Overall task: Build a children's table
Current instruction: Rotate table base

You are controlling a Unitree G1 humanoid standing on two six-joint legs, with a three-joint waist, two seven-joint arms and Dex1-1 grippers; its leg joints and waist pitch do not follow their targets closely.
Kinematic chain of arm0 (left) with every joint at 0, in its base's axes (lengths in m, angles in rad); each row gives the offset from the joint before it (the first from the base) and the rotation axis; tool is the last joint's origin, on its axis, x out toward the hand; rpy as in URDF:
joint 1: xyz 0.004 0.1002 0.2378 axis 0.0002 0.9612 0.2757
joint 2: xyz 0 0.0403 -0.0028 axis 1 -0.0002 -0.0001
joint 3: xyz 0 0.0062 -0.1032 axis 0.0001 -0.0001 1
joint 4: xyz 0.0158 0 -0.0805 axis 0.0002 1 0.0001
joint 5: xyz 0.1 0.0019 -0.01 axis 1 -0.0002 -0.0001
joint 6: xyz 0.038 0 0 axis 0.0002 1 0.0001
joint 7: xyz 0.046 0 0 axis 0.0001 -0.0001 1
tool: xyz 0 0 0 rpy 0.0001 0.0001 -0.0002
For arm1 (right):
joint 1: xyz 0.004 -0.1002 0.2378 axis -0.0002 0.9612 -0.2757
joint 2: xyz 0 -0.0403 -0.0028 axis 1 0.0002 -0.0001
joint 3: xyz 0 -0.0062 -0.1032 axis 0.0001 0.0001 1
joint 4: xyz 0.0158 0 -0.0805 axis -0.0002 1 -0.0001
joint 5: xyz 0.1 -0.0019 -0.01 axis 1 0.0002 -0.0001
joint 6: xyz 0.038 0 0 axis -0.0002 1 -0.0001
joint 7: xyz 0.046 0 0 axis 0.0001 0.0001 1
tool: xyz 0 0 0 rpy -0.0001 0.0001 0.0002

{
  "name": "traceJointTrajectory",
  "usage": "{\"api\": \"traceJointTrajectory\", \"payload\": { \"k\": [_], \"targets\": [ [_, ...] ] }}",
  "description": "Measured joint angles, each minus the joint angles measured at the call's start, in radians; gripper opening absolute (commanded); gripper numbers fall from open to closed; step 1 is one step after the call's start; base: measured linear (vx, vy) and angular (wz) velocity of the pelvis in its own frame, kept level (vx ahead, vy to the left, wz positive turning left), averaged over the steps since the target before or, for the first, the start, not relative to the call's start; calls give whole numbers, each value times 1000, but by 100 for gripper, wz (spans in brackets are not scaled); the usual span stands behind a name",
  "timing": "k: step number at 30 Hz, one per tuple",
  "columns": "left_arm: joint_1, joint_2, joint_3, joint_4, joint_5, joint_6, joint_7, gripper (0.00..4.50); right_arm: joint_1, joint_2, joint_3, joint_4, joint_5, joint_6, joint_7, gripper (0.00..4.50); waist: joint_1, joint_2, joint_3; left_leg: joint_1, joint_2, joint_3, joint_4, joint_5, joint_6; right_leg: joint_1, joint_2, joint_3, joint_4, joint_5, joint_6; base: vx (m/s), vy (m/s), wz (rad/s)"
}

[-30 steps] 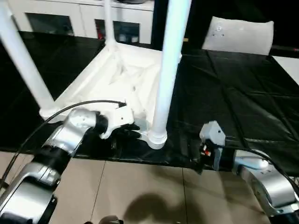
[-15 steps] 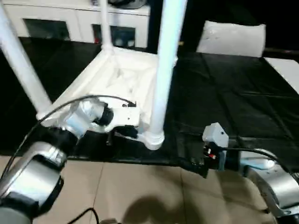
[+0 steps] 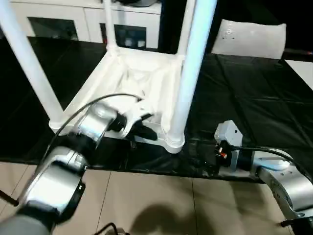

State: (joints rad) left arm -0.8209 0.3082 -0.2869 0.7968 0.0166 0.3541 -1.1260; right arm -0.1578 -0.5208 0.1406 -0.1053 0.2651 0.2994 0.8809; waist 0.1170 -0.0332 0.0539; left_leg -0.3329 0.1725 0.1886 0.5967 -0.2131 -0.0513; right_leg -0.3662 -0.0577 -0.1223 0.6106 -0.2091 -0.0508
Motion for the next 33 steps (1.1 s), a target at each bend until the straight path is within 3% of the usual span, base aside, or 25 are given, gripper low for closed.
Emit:
{"api": "traceJointTrajectory", "payload": {
  "k": [4, 7, 8, 11, 14, 18, 25, 33],
  "targets": [
    [74, 2, 16, -106, 0, -7, 72, 1, 2, 0, 0, -2, 1, 0, -1, 450, -1, -1, 0, 0, 0, 0, 1, 1, 1, 1, 0, -1, 0, -2, 4, 0, 0, 0],
    [119, 26, 1, -159, 7, -106, 71, 1, 8, -2, -3, -5, 4, 1, 1, 450, -2, -5, 2, 0, 0, -1, 1, 1, 1, 0, 0, -1, -1, -1, 4, 0, 0, 0],
    [117, 37, -9, -153, 9, -163, 43, 41, 8, -2, -3, -5, 5, 1, 4, 450, -1, -6, 3, 0, 0, -1, 1, 2, 1, 0, 0, -1, -1, -1, 5, 0, 0, 0],
    [100, 40, -19, -139, 23, -237, 15, 44, 8, -2, -3, -5, 8, 1, 8, 450, -2, -6, 3, -1, 0, -1, 1, 1, 1, -1, 0, -1, -2, -1, 5, 0, 0, 0],
    [80, 39, -25, -111, 28, -279, -10, 82, 9, -2, -3, -6, 17, 3, 12, 450, 0, -5, 3, -5, 0, -1, 0, 1, 3, -4, 0, -1, -2, -1, 3, 0, 0, 0],
    [58, 39, -36, -93, 27, -324, -46, 101, 18, -6, -4, -21, 37, 10, 30, 450, 0, -5, 2, -19, 0, -1, 1, 3, 7, -17, 0, -1, 0, 0, 1, 0, 0, 0],
    [1, 33, -77, 28, 63, -373, -113, 165, 43, -15, -5, -42, 48, 24, 45, 450, -4, -4, 2, -18, 0, -1, 2, 2, 7, -17, 0, -1, 0, 1, -1, 0, 0, 0],
    [-74, -1, -106, 207, 136, -470, -44, 173, 54, -21, -11, -56, 48, 26, 41, 450, -1, -2, 1, -17, 0, -1, 3, 2, 4, -15, 0, -1, 0, 3, -1, 0, 0, 0]
  ]
}}
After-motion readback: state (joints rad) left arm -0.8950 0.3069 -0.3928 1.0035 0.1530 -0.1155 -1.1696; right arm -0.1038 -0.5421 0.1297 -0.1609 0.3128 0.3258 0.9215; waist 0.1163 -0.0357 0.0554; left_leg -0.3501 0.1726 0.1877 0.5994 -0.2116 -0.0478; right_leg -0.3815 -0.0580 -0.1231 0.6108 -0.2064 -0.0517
